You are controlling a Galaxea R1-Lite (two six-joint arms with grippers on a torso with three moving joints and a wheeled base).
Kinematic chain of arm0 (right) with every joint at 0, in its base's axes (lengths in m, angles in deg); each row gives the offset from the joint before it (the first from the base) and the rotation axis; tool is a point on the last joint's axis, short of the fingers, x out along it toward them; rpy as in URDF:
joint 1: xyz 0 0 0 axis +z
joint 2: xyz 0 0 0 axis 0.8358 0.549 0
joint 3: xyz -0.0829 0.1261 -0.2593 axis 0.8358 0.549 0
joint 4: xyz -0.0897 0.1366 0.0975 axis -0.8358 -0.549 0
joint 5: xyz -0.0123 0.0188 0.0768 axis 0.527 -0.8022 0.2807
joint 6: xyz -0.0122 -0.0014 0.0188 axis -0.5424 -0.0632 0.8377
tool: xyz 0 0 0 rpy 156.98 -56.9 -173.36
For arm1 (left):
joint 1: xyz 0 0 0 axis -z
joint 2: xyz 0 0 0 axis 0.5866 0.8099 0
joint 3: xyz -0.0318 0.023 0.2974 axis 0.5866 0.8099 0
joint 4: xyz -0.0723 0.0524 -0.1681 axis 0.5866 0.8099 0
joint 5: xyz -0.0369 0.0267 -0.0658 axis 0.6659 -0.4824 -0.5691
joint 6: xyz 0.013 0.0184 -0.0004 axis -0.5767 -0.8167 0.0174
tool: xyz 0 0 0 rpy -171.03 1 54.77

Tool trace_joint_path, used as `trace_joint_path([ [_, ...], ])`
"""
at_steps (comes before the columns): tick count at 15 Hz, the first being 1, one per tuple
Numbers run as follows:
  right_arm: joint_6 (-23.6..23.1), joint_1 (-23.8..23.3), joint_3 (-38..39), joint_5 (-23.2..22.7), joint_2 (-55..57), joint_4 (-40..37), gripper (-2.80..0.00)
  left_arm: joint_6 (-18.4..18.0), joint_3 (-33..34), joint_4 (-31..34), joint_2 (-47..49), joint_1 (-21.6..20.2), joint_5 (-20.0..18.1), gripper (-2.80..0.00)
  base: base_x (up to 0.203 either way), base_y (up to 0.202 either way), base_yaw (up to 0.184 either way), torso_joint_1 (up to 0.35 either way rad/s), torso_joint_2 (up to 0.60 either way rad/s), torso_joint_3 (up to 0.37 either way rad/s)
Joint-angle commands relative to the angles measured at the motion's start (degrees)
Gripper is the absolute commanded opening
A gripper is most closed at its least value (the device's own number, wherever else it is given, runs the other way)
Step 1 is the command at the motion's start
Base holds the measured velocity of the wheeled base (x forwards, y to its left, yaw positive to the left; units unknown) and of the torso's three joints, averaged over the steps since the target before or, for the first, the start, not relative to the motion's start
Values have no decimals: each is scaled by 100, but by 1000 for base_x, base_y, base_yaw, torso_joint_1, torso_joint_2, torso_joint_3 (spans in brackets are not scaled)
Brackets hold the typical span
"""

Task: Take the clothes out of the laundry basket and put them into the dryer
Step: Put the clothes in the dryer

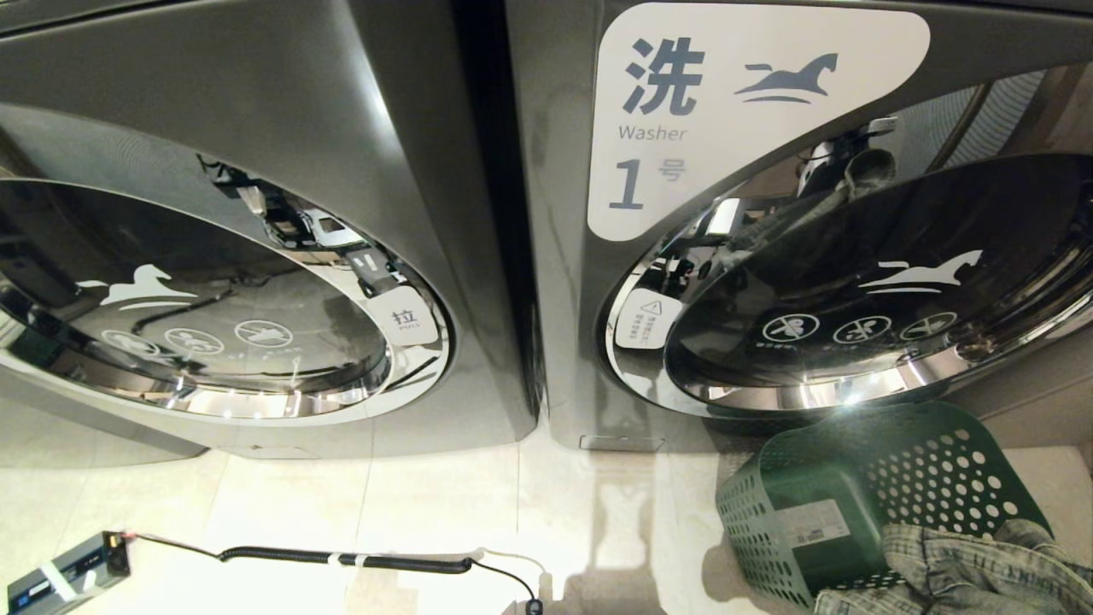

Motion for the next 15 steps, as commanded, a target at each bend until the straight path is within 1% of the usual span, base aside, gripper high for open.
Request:
trace_joint_path([
  [1, -41, 5, 5, -40, -1, 8, -280, 0, 2, -7, -20, -1, 2, -280, 0, 0, 0, 0, 0, 0],
  [6, 23, 5, -21, -43, -1, -27, -280, 0, 0, 1, -20, -1, -7, -280, 0, 0, 0, 0, 0, 0],
  [9, 346, 5, -21, 35, -1, -12, -280, 9, 0, -7, -20, -1, -7, -280, 0, 0, 0, 0, 0, 0],
  [11, 346, 5, -21, 44, -1, -18, -280, -36, 17, -7, -20, -1, -7, -280, 3, 108, -7, 5, 3, 6],
  [13, 354, 5, -21, 44, -1, -10, -280, -122, 9, 1, -20, -1, -24, -280, 0, 192, 2, -3, 1, 0],
  [15, 354, 5, -21, 44, -1, -10, -280, -114, 18, -7, -20, -1, -16, -280, 0, 198, -3, -2, 1, 3],
])
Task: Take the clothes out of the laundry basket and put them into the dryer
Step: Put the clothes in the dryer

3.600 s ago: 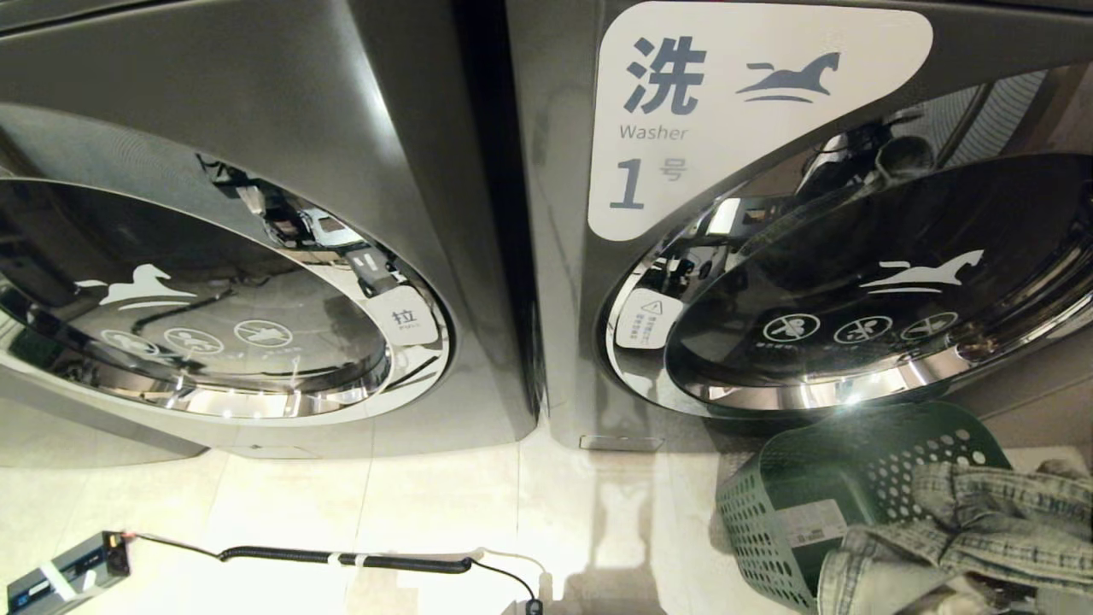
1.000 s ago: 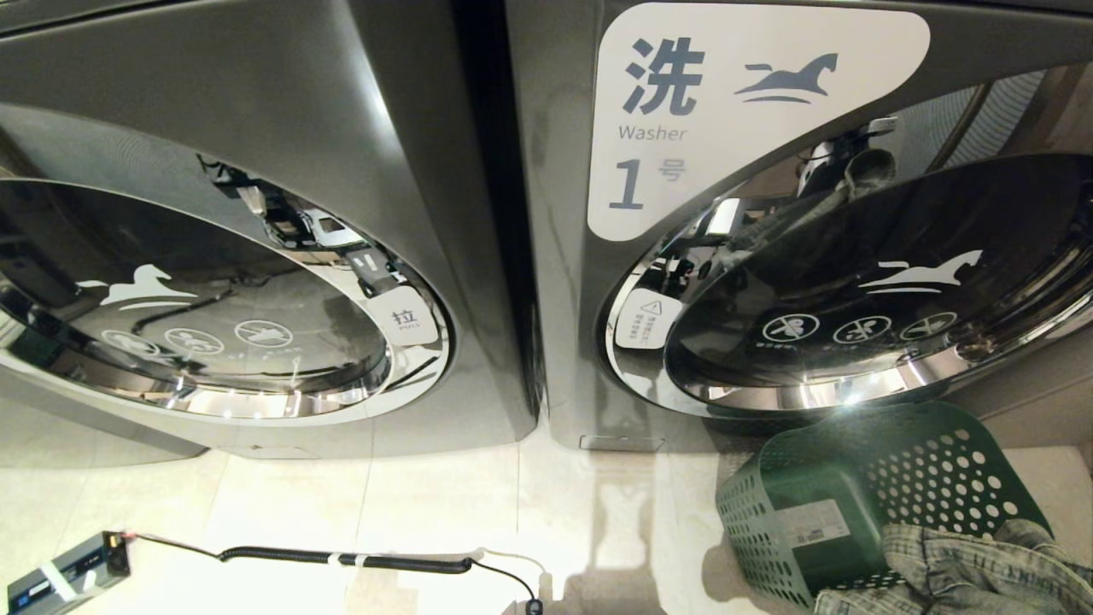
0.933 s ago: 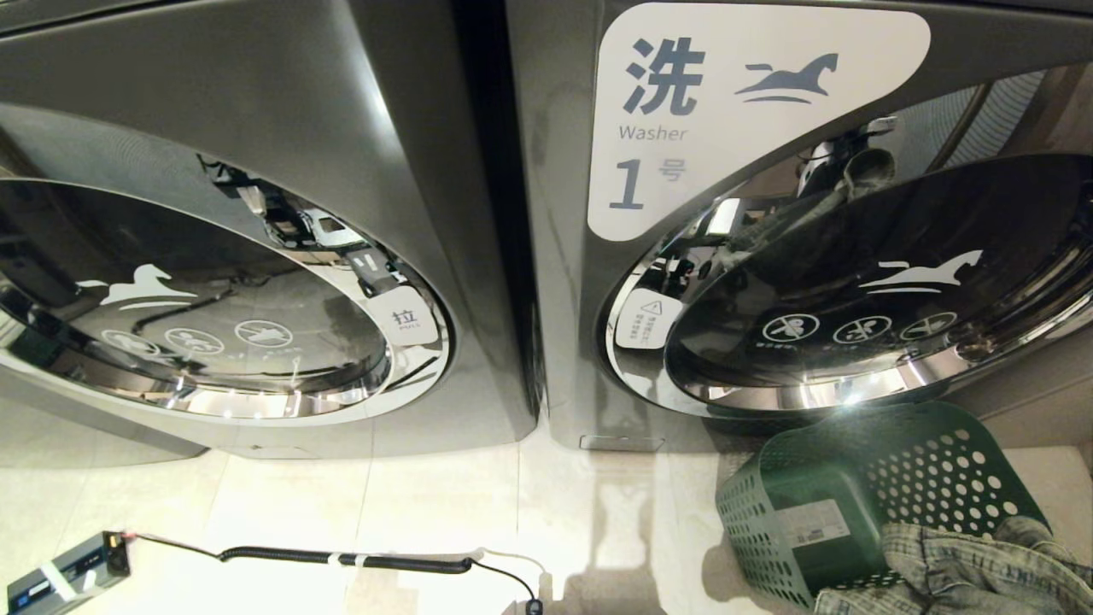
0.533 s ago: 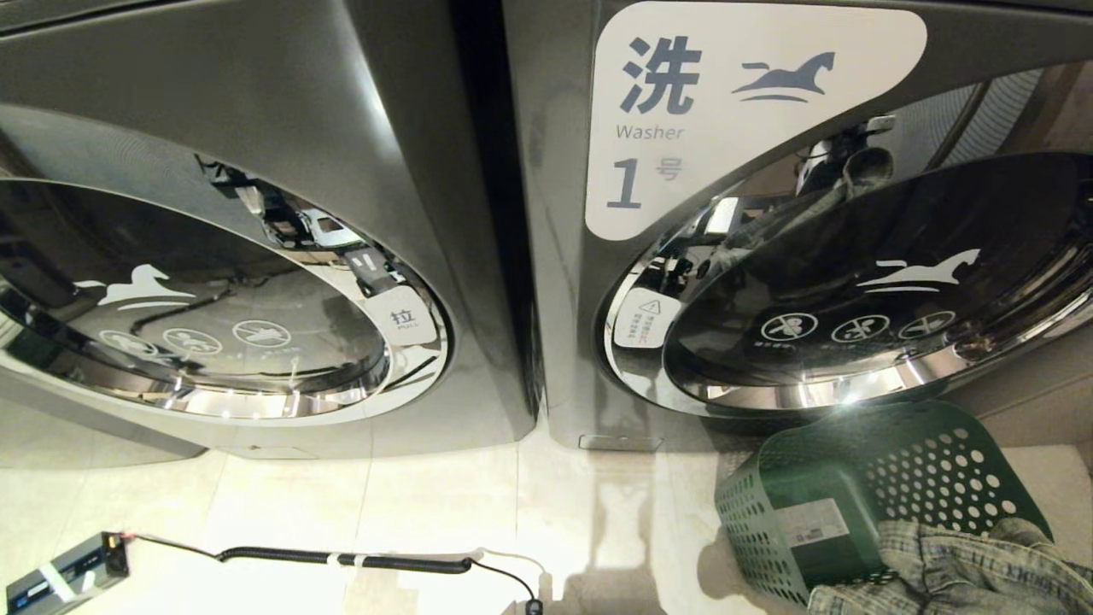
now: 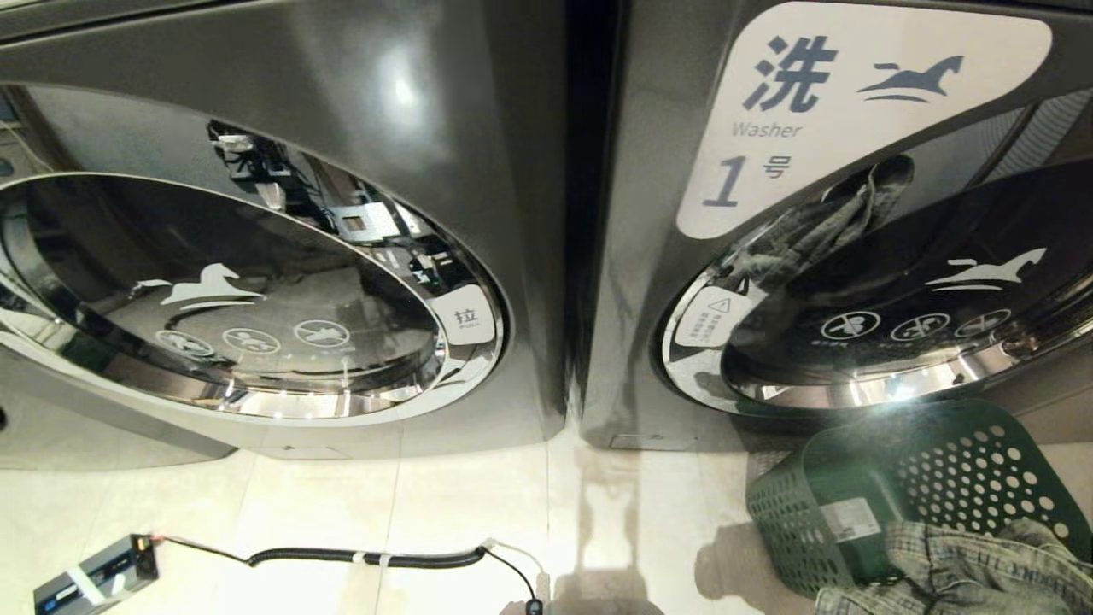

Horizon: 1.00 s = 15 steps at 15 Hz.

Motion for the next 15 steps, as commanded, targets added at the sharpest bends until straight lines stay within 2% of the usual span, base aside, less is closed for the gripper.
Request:
trace_joint_path([
  [1, -6, 5, 2, -1, -1, 1, -280, 2, 2, 2, -20, -1, 10, -280, 0, 195, -2, 5, 5, -2],
  [15, 12, 5, 20, -10, -1, 28, -280, 2, -7, 2, -13, -1, -16, -280, 0, 194, -2, 2, 2, 2],
])
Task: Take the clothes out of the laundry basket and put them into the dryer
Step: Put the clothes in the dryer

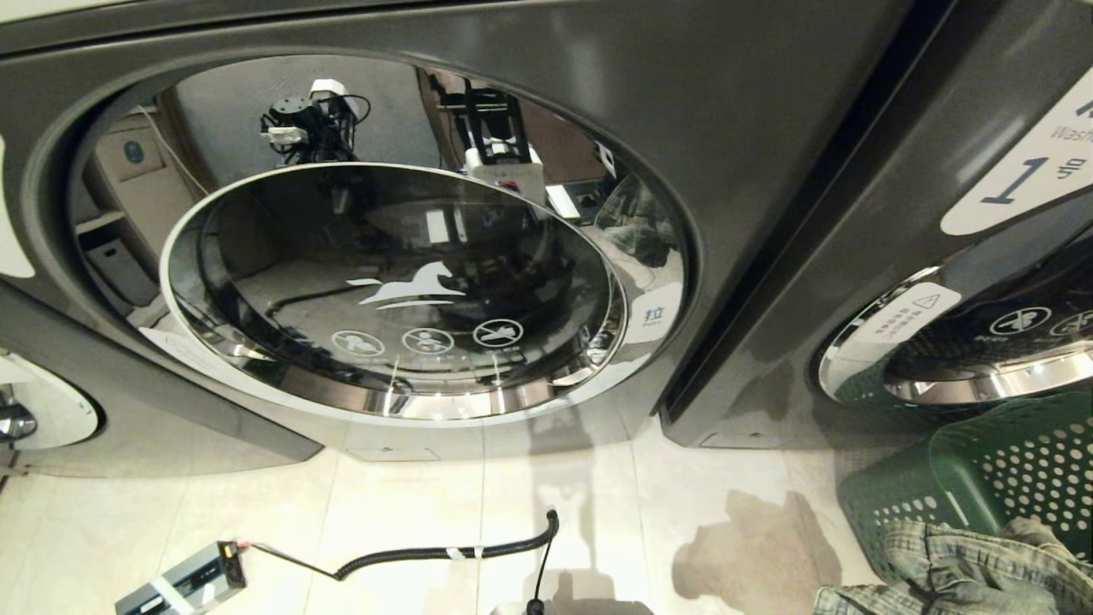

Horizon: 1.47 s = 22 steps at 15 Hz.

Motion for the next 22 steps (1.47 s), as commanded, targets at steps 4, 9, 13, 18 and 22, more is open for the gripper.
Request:
trace_joint_path([
  [4, -2, 2, 1, -2, -1, -2, -280, 8, -1, 2, -20, -1, 10, -280, 0, 193, 0, 3, 3, 3],
  [9, 7, 2, 1, -2, -1, -2, -280, 95, -1, 2, -20, -1, 27, -280, 0, 196, -2, 2, 6, 3],
  [13, 7, 2, 10, -2, -1, 7, -280, 122, -1, 2, -20, -1, 31, -280, 0, 163, -3, 4, 2, 6],
  [18, 16, 2, 10, 0, -1, 24, -280, 165, -1, -14, -20, -1, 35, -280, 0, 0, 0, 1, 1, 34],
  [22, 16, 2, 10, -2, -1, 24, -280, 175, 8, -53, -20, -1, 27, -280, 0, 0, 0, 1, 2, 182],
])
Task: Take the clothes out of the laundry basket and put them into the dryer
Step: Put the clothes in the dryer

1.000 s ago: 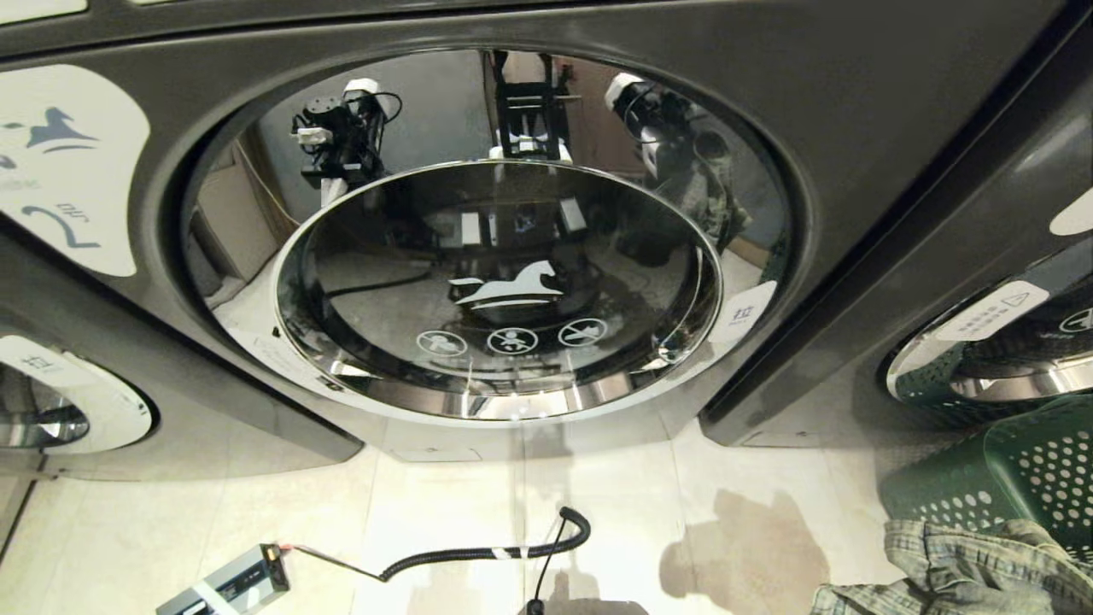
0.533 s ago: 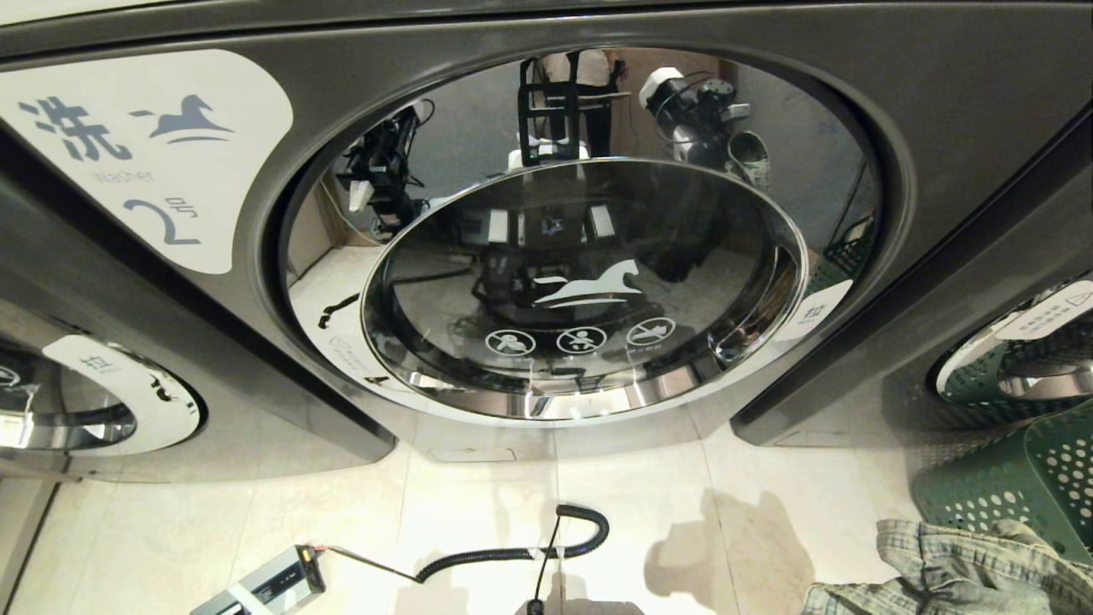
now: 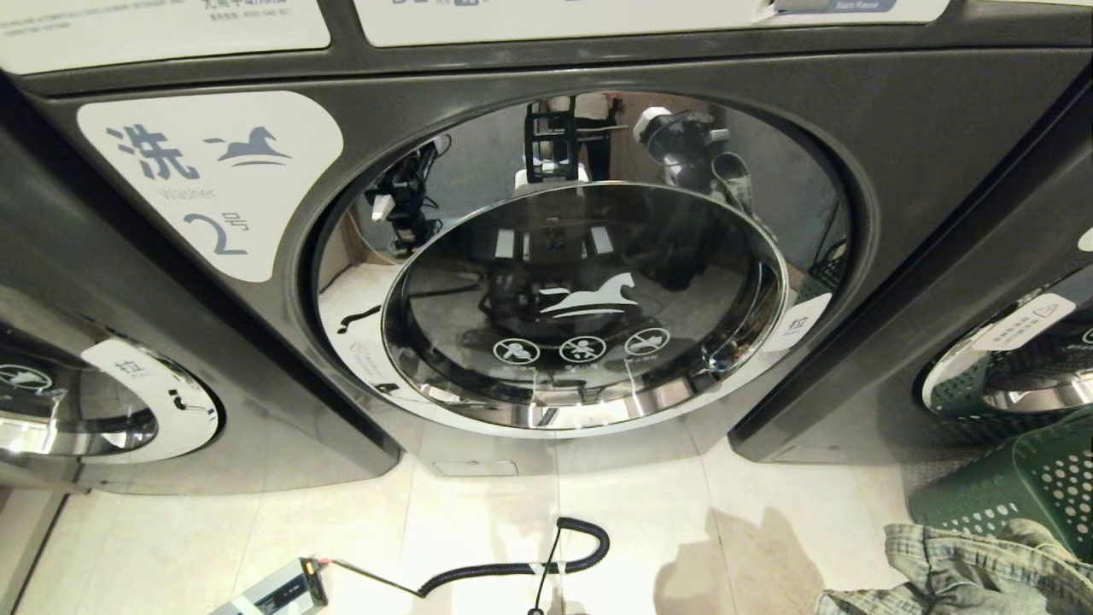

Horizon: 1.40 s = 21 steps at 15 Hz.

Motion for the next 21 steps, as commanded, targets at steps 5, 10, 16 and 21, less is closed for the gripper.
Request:
trace_joint_path([
  [5, 0, 8, 0, -5, -1, 0, -280, 6, 2, 2, -19, -1, -1, -280, 0, 0, 0, 3, 2, 202],
  [10, -8, 8, 0, -5, -1, 0, -280, 6, 2, 2, -11, -1, -1, -280, 0, 0, 0, 2, 3, 202],
  [16, -9, 8, 0, -5, -1, 0, -280, 6, 2, 2, -11, -1, -1, -280, 0, 0, 0, 4, -1, 200],
  [21, 0, 8, 0, -5, -1, 0, -280, 6, 2, 2, -20, -1, -1, -280, 0, 0, 0, 3, 1, 203],
])
